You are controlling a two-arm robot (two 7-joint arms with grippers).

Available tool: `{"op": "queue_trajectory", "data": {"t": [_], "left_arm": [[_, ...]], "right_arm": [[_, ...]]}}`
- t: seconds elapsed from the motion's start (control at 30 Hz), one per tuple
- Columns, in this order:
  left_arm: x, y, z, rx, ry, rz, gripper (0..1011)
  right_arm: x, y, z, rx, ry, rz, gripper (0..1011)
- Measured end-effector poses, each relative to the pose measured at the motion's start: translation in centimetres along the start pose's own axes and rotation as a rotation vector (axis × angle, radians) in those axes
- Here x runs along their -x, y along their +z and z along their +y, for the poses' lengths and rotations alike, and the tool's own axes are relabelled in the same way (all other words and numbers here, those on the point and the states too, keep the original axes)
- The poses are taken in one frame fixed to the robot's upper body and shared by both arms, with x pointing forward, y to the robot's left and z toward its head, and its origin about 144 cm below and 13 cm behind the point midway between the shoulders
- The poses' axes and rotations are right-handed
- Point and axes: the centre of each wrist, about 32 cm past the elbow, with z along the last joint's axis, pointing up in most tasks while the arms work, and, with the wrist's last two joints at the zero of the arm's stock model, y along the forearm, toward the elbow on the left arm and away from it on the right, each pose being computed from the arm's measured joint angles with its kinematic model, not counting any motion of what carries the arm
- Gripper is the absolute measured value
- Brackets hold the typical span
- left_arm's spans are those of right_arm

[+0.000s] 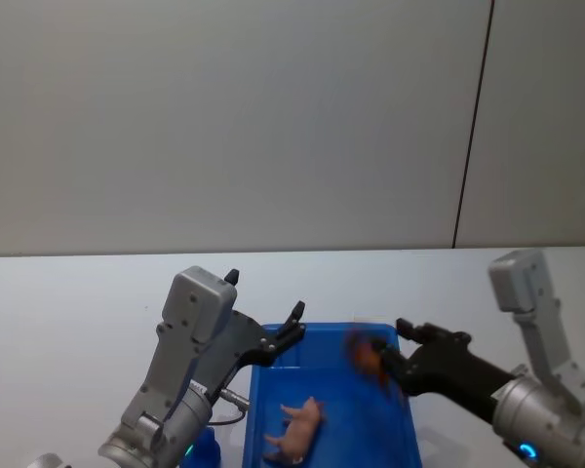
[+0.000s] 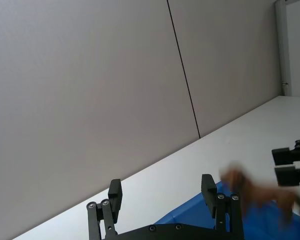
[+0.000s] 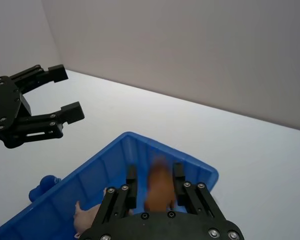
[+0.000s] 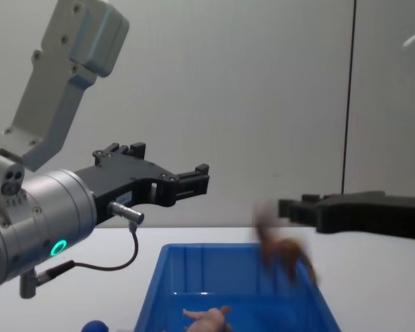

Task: Pick up the two dolls from the table and place them into the box.

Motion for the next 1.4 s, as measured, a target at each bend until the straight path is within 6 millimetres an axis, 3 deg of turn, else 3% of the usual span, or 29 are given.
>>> {"op": "queue_trajectory", "data": {"t": [0.17,0.37,0.67,1.07,1.4], "left_arm": [[0.0,0.0,0.0,0.000,0.000,0.000,1002],[0.0,0.0,0.0,0.000,0.000,0.000,1002],[0.0,0.0,0.0,0.000,0.000,0.000,1002],[0.0,0.0,0.0,0.000,0.000,0.000,1002],[-0.2,-0.1,0.3,-0.009,0.011,-0.006,1002]], "right_arm": [[0.3,-0.3,0.8,0.020,0.027,0.010,546],[0.5,-0.6,1.2,0.032,0.044,0.010,713],[-0.1,-1.0,-0.2,0.030,0.021,-0.020,973],[-1.3,-1.6,-3.7,0.017,-0.036,-0.056,1001],[-1.7,-1.8,-5.0,0.013,-0.055,-0.067,1001]]}}
